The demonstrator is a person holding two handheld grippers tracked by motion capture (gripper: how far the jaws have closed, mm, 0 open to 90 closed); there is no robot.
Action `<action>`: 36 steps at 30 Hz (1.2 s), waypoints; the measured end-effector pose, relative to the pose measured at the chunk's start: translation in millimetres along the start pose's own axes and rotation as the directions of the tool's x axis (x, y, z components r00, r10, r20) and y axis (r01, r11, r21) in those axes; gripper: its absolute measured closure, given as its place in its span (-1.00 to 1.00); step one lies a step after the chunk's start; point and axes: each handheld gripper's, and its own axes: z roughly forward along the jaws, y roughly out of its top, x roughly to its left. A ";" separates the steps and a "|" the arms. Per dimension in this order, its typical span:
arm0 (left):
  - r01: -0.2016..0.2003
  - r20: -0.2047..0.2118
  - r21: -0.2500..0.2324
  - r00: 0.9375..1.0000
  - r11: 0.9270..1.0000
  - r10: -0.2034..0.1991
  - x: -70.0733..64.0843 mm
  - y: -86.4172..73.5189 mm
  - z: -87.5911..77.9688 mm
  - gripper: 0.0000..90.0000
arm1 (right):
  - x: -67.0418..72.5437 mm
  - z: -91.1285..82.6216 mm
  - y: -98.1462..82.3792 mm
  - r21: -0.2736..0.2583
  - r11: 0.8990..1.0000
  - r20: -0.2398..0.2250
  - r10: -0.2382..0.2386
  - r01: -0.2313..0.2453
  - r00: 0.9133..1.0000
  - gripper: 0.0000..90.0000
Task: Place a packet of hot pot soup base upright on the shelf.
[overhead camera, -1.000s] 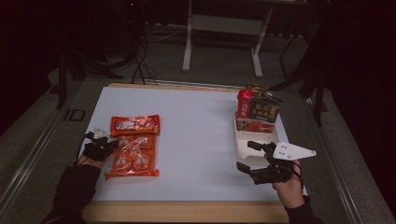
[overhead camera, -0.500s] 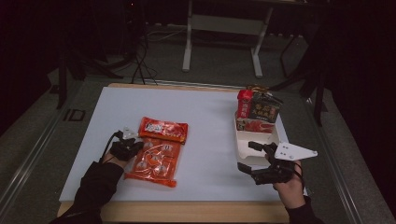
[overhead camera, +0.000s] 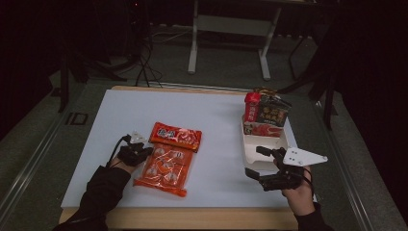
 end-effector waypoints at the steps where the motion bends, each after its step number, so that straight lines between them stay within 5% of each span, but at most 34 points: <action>1: 0.002 0.006 0.000 1.000 1.000 -0.002 -0.3 -1.0 -3.0 1.00 | -0.4 -0.1 -0.1 -0.001 1.000 -0.001 0.000 0.000 1.000 -0.68; 12: -0.012 0.038 0.029 0.999 1.000 0.011 -7.4 -23.8 -34.7 1.00 | 0.6 0.2 0.4 0.002 1.000 0.000 0.000 0.000 1.000 -0.68; 25: -0.009 0.088 0.065 0.996 0.998 0.003 -18.0 -28.2 -25.7 1.00 | 1.6 3.3 -0.6 0.012 1.000 -0.006 0.004 -0.004 1.000 -0.68; 36: -0.086 0.171 0.054 0.982 0.995 0.076 -61.3 -11.0 -6.5 1.00 | 2.6 2.3 -0.3 0.011 1.000 -0.005 0.000 0.000 1.000 -0.68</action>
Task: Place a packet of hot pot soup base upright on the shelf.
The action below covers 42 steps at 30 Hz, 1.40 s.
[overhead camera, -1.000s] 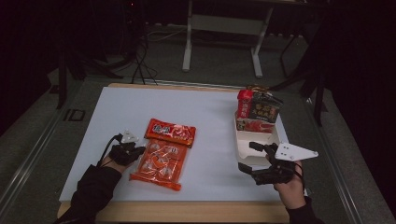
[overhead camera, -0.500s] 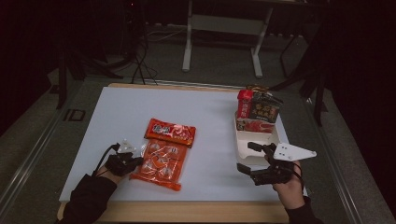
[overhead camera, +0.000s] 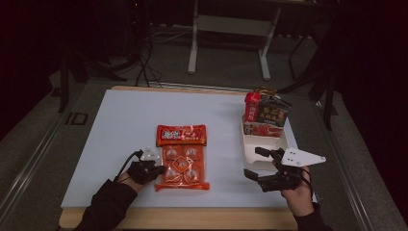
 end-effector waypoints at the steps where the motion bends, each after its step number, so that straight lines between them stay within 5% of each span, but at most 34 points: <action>1: -0.009 0.008 -0.001 1.000 1.000 0.009 -3.9 1.9 2.2 1.00 | -0.3 -0.4 -0.2 -0.002 1.000 -0.001 0.003 -0.003 1.000 -0.68; 5: -0.020 0.018 -0.004 1.000 1.000 0.020 -7.8 6.8 6.5 1.00 | -0.7 -1.0 -0.8 -0.002 1.000 -0.002 0.006 -0.006 1.000 -0.68; 8: 0.010 0.008 -0.020 1.000 1.000 -0.010 -0.8 9.5 7.5 1.00 | -0.1 -1.3 -0.7 -0.002 1.000 0.000 0.003 -0.003 1.000 -0.68; 20: 0.064 -0.130 -0.051 0.989 0.997 -0.070 28.8 29.6 25.0 1.00 | -1.9 -6.3 0.6 -0.037 0.999 -0.004 -0.018 0.018 1.000 -0.61; 33: 0.046 -0.094 -0.066 0.994 0.997 -0.052 27.3 36.1 34.2 1.00 | 1.1 -3.8 -4.5 -0.015 1.000 -0.006 -0.013 0.013 1.000 -0.64; 42: -0.002 -0.044 -0.063 0.999 0.998 0.000 4.7 50.1 49.8 1.00 | 3.9 -1.6 -5.1 -0.011 0.999 0.008 -0.038 0.038 0.999 -0.66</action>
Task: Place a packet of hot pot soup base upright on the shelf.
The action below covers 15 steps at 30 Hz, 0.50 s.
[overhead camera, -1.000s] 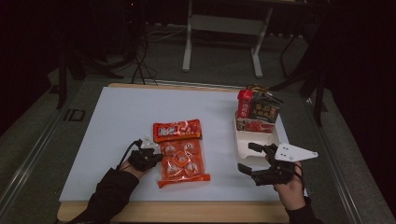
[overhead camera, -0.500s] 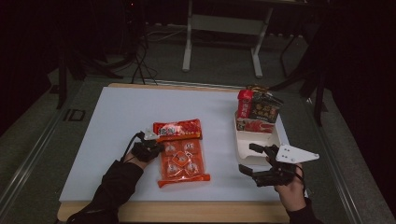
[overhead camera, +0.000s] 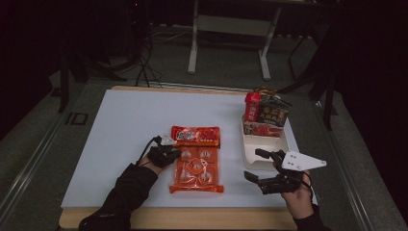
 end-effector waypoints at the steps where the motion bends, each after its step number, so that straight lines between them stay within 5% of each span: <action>1: -0.011 0.000 0.004 1.000 1.000 0.011 -3.3 1.4 1.1 1.00 | 0.2 0.3 -0.3 0.003 1.000 -0.001 -0.001 0.001 1.000 -0.66; 12: -0.006 0.048 -0.010 0.999 1.000 0.007 -3.0 1.0 0.3 1.00 | -0.2 1.3 -2.9 0.006 1.000 0.003 0.000 0.000 1.000 -0.66; 15: -0.014 0.047 -0.010 0.999 1.000 0.014 -2.6 1.1 -0.5 1.00 | 0.7 0.2 -2.9 0.005 1.000 0.044 -0.017 0.017 0.999 -0.68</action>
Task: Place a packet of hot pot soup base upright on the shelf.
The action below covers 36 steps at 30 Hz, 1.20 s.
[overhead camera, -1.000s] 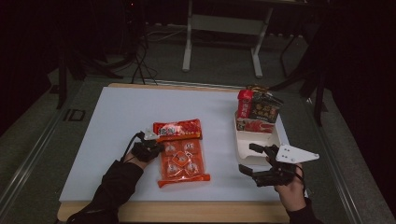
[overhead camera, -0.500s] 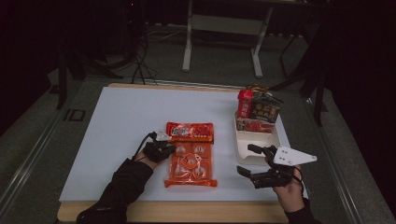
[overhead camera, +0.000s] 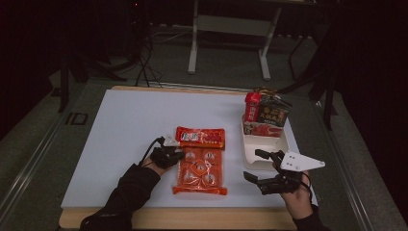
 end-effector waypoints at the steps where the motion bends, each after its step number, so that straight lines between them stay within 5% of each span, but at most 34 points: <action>1: 0.000 0.015 0.002 1.000 1.000 0.000 -0.7 0.8 -4.5 0.94 | -1.2 -2.8 0.5 -0.012 1.000 0.019 0.008 -0.008 1.000 -0.69; 6: 0.020 0.039 -0.032 0.999 0.999 -0.019 2.1 4.2 -12.7 0.69 | -1.9 -4.8 -0.3 -0.015 1.000 0.032 0.012 -0.011 0.999 -0.70; 8: 0.045 0.061 -0.050 0.997 0.998 -0.042 4.6 5.8 -16.1 0.42 | 0.4 -5.5 0.2 -0.015 1.000 0.046 -0.015 0.016 0.999 -0.70; 16: 0.078 0.129 -0.105 0.990 0.991 -0.064 10.9 12.8 -26.4 -0.08 | 2.2 -7.3 1.9 -0.017 0.999 0.053 0.029 -0.028 0.998 -0.76; 25: 0.077 0.124 -0.131 0.990 0.988 -0.061 19.5 16.8 -25.9 -0.23 | 7.2 -4.3 1.7 -0.020 1.000 0.005 0.023 -0.023 1.000 -0.77; 34: 0.096 0.040 -0.118 0.995 0.988 -0.092 42.3 22.2 -17.9 -0.27 | 12.4 1.1 0.1 0.018 1.000 0.010 -0.024 0.024 1.000 -0.72; 36: 0.106 0.049 -0.118 0.994 0.987 -0.101 45.3 21.9 -16.4 -0.27 | 12.6 1.9 -0.4 0.023 0.999 0.011 -0.024 0.024 1.000 -0.71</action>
